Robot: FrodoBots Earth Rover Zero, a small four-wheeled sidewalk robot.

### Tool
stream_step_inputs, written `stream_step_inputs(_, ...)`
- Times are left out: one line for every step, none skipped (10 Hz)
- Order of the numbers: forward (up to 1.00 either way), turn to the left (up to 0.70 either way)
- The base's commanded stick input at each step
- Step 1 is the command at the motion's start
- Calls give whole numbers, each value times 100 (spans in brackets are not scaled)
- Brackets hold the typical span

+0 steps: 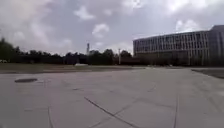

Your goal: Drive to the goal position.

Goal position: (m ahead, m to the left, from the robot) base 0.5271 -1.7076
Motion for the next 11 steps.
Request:
stream_step_inputs(9,0)
stream_step_inputs(41,-2)
stream_step_inputs(50,-2)
stream_step_inputs(50,-2)
stream_step_inputs(50,-2)
stream_step_inputs(50,-2)
stream_step_inputs(50,-2)
stream_step_inputs(50,-2)
stream_step_inputs(50,-2)
stream_step_inputs(50,-2)
stream_step_inputs(50,-2)
